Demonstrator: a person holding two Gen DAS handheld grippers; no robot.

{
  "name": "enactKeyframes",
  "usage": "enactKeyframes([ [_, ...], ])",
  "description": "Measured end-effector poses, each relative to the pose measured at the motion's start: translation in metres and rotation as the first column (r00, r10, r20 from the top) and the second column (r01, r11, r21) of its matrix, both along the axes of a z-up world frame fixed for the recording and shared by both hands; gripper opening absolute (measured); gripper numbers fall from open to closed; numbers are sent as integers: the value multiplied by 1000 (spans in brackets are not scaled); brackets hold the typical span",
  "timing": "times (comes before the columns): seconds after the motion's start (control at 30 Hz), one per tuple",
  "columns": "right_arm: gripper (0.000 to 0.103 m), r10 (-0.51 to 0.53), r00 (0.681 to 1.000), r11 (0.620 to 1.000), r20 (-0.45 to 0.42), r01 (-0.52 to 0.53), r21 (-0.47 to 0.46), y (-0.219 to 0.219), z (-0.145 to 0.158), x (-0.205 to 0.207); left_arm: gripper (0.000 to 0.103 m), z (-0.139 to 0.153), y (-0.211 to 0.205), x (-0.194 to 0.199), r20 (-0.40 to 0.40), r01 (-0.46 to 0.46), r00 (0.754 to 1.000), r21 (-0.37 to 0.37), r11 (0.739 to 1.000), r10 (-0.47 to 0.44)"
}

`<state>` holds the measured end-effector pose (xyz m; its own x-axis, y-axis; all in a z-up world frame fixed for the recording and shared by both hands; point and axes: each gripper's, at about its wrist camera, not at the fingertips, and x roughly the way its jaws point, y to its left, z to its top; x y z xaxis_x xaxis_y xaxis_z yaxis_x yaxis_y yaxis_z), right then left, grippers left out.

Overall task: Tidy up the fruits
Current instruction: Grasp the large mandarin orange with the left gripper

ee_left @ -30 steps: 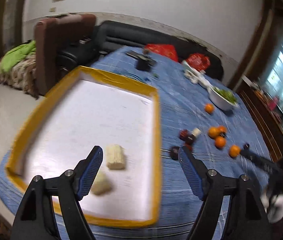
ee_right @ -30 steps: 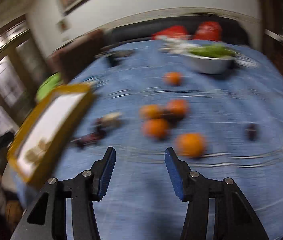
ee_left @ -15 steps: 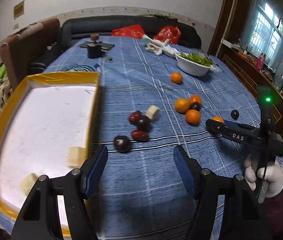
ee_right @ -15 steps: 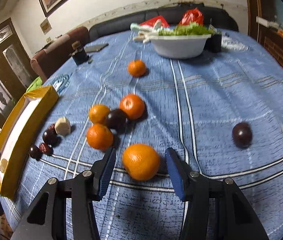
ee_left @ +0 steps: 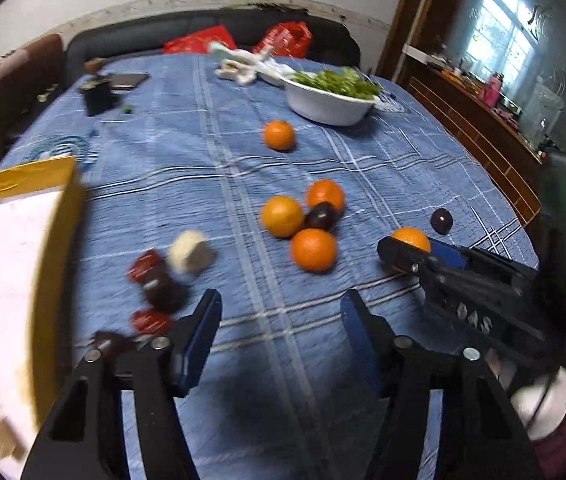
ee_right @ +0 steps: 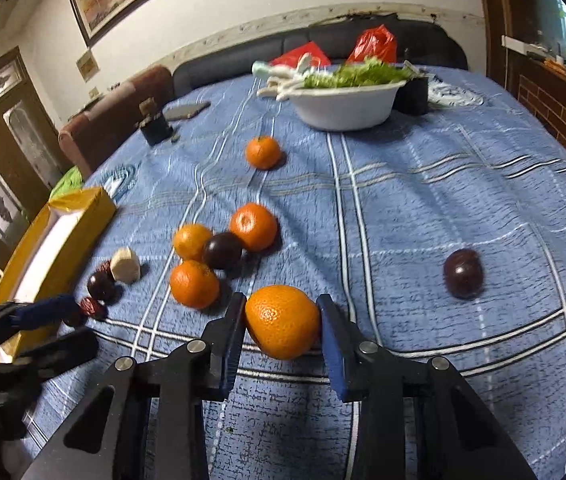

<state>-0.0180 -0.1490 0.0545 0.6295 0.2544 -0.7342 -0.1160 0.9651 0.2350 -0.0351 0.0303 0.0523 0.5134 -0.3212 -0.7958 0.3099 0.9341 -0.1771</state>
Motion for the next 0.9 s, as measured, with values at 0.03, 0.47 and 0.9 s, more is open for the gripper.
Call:
enactKeyframes([
  [0.03, 38, -6, 1000, 1000, 7, 6, -2, -1, 1, -1, 60, -3, -6, 7, -12, 6, 1000, -11, 1000, -6],
  [0.47, 38, -60, 998, 997, -15, 61, 46, -18, 0, 2, 32, -30, -30, 48, -41, 13, 999, -55, 998, -16],
  [0.9, 38, -53, 998, 997, -30, 55, 47, -18, -6, 6, 32, 4, 38, 6, 14, -172, 984, -129, 977, 175],
])
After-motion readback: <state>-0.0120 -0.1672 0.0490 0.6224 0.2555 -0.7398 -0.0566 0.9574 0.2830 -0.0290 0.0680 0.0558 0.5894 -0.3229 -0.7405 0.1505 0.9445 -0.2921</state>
